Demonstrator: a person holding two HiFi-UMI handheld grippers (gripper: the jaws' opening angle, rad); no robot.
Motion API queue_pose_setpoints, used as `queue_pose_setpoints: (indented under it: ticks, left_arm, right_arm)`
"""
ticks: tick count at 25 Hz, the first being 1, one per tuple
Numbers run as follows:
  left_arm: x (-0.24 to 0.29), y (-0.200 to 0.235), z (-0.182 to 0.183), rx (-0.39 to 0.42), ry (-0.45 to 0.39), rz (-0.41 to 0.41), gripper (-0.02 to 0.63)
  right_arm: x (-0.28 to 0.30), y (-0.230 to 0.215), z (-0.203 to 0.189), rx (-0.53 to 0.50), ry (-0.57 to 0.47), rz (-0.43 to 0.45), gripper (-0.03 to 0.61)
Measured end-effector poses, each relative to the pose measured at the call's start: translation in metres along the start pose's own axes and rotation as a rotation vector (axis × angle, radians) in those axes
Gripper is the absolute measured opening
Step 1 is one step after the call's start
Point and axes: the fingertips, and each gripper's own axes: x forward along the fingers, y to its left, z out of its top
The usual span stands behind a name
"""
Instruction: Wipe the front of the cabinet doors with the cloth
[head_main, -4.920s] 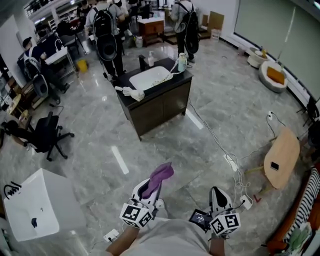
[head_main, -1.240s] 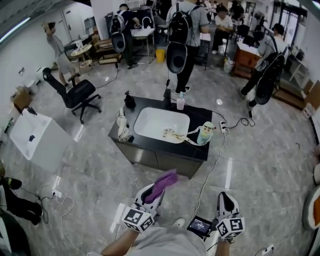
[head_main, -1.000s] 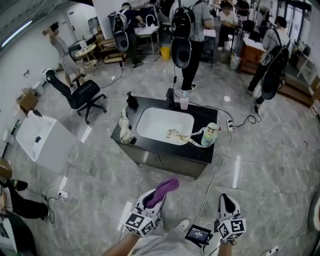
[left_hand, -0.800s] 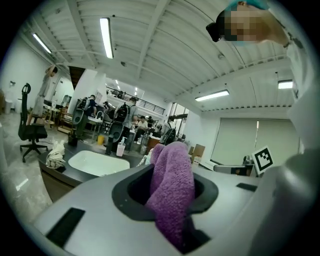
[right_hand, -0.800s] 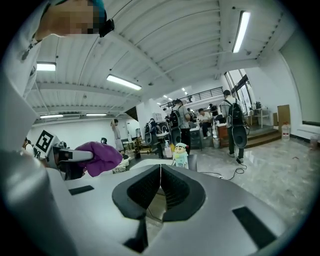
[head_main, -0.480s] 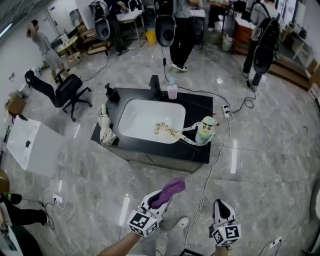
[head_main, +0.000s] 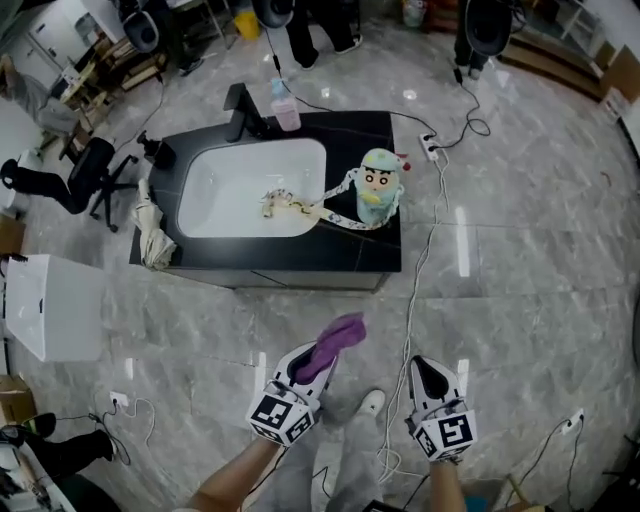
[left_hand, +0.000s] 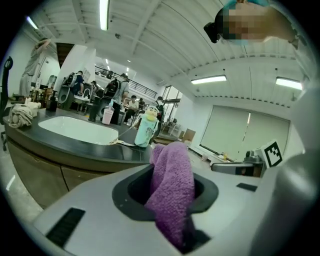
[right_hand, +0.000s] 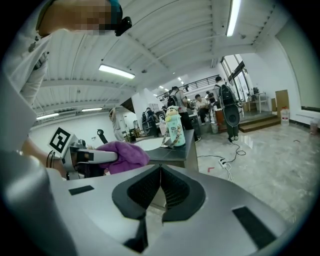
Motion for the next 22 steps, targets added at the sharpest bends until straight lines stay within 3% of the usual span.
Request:
queue_pose_setpoints:
  ticks: [4,9,15,22]
  left_arm:
    - [0.035,-0.002,-0.038,0.014,0.039,-0.044,0.100]
    - [0.079,0.013,-0.061,0.021,0.036,-0.066,0.100]
    - [0.124,0.038,-0.092,0.013,0.060,-0.072,0.100]
    - [0.166,0.040,-0.120,0.067,0.073,-0.107,0.100]
  right_arm:
    - [-0.001,-0.005,-0.041,0.013,0.028,-0.004,0.026]
    - [0.007,-0.025,-0.085,0.032,0.048,-0.039,0.026]
    - [0.027,-0.038,-0.125,0.095,0.033,-0.068,0.026]
    - [0.046,-0.045,-0.154,0.134,0.039,-0.053,0.026]
